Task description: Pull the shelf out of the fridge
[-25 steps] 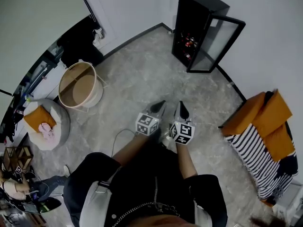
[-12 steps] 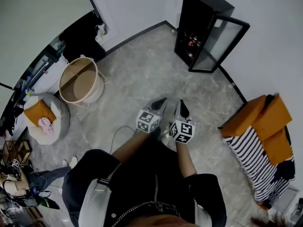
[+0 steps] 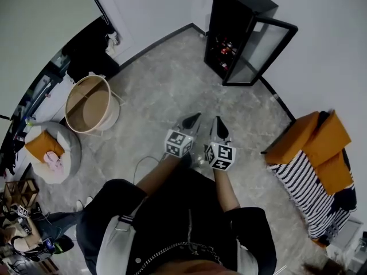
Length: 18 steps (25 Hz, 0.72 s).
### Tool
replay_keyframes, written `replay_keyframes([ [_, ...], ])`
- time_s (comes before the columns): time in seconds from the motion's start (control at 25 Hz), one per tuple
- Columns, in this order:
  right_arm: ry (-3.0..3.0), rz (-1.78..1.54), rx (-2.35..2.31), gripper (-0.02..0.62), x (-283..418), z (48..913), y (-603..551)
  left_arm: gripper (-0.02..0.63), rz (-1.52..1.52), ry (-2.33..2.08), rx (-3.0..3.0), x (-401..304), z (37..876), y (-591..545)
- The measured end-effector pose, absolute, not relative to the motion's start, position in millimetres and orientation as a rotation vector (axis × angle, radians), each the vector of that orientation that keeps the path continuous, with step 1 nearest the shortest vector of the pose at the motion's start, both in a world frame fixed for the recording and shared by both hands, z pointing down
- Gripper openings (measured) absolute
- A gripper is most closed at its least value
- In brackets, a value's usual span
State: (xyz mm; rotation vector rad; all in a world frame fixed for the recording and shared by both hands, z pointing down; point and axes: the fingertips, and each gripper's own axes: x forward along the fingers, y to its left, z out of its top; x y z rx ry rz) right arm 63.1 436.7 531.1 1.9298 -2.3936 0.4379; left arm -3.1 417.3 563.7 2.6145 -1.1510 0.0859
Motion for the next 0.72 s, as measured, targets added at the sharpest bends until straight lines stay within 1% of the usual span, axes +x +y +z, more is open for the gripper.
replay_keyframes([
  [0.4, -2.355, 0.423, 1.962, 0.003, 65.2, 531.1, 367.2, 0.011, 0.050, -1.139, 2.615, -8.3, 559.9, 341.9],
  [0.72, -2.326, 0.417, 1.983, 0.003, 45.4, 533.4, 313.0, 0.009, 0.055, -1.121, 2.617, -29.5, 562.0, 287.8],
])
